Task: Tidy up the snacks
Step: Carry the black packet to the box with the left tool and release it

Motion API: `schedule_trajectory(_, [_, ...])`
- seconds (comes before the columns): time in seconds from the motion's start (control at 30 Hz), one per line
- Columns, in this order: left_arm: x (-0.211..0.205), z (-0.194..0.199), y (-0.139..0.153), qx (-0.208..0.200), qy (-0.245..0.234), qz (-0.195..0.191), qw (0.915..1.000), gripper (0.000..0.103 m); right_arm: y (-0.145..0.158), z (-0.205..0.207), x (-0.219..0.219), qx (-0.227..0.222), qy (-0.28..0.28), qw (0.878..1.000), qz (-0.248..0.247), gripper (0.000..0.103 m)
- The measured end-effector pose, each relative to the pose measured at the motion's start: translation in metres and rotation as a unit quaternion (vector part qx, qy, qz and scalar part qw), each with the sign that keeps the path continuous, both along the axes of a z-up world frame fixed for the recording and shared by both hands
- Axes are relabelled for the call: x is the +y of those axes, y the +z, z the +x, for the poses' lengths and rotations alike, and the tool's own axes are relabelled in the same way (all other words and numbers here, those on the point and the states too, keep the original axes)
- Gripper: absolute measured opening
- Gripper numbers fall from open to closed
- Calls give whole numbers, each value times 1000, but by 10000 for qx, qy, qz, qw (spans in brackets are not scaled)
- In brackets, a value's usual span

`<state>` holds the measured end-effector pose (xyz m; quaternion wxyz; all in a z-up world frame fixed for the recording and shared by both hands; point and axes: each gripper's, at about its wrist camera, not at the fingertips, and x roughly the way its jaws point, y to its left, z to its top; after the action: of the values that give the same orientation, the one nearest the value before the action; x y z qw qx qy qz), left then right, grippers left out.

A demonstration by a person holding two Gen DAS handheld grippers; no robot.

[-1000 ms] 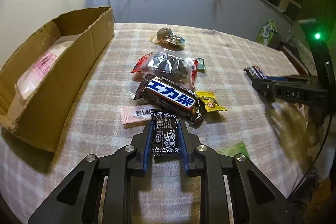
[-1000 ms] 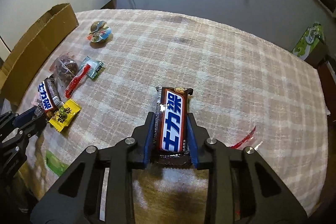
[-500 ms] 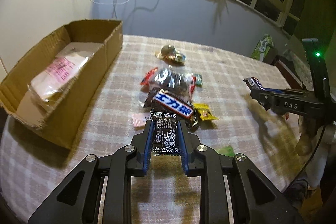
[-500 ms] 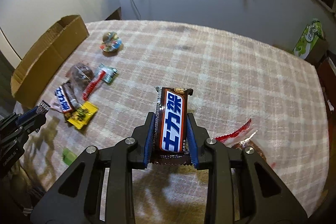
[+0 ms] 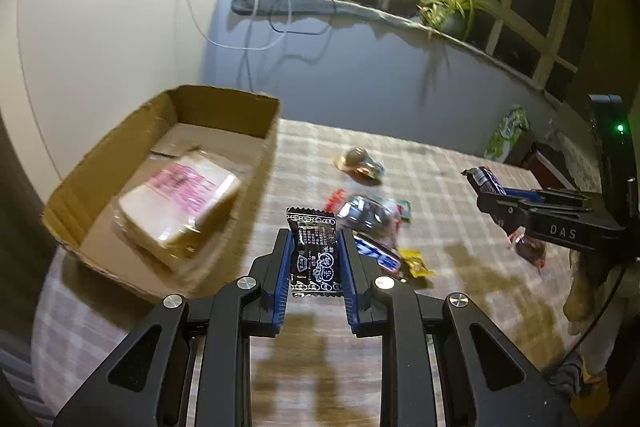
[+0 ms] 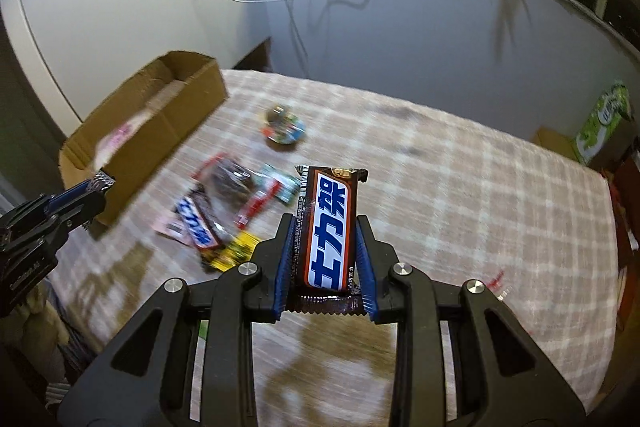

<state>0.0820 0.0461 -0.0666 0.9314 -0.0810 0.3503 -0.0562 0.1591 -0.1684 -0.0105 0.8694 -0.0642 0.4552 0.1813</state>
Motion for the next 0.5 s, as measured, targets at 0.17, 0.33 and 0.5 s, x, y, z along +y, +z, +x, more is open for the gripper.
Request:
schedule_trajectory(0.17, [23, 1, 5, -81, 186, -7, 9998, 21, 5, 4, 27, -63, 218, 9997, -2, 30])
schedule_trajectory(0.33, [44, 1, 8, -132, 345, -9, 9993, 21, 9, 8, 57, -105, 447, 9989, 8, 30])
schedule_trajectory(0.5, [64, 5, 9, -161, 496, -16, 9986, 21, 11, 13, 88, -131, 691, 9975, 2, 30])
